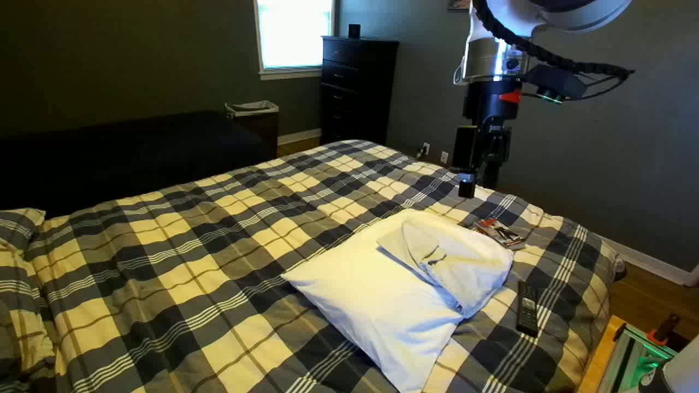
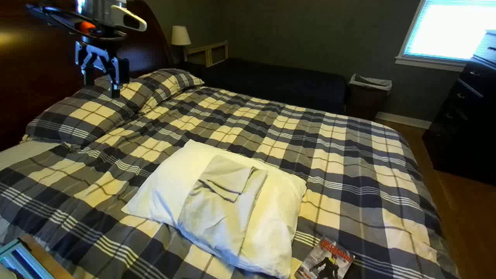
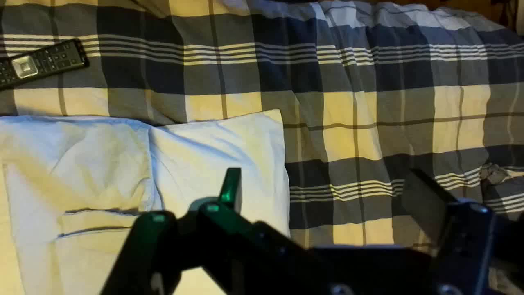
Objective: Unfold the left corner of the towel
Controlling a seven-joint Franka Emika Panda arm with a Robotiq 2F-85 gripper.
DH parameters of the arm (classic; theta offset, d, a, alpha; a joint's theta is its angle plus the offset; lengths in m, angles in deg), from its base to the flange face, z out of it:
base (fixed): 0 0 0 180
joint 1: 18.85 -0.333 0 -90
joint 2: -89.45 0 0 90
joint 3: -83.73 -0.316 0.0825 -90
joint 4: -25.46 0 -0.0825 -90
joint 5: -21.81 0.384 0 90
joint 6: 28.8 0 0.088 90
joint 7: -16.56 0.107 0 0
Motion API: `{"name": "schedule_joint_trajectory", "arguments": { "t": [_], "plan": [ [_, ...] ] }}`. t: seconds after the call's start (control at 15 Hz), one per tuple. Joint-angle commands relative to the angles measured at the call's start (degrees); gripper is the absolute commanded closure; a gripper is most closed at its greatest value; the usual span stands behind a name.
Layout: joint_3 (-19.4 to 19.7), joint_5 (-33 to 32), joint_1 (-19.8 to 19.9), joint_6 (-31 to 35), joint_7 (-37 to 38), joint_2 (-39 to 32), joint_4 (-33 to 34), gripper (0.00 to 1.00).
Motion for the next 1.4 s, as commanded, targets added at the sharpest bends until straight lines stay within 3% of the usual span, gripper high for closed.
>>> {"name": "schedule_joint_trajectory", "arguments": {
  "t": [0.0, 0.2, 0.6, 0.93, 1.13, 1.33],
  "plan": [
    [-0.6, 0.2, 0.8, -0.2, -0.2, 0.0, 0.1, 0.0],
    [-0.6, 0.0, 1.6, -1.7, 2.4, -0.9, 0.2, 0.0],
    [5.3, -0.1, 7.7, 5.2, -0.8, -2.8, -7.0, 0.0],
    [9.9, -3.9, 13.4, 24.9, -4.5, -6.0, -13.3, 0.0],
    [12.0, -5.9, 15.5, 38.1, -5.2, -11.9, -14.7, 0.0],
    [14.0, -3.8, 16.0, 46.6, -7.0, -18.8, -14.4, 0.0]
  ]
}}
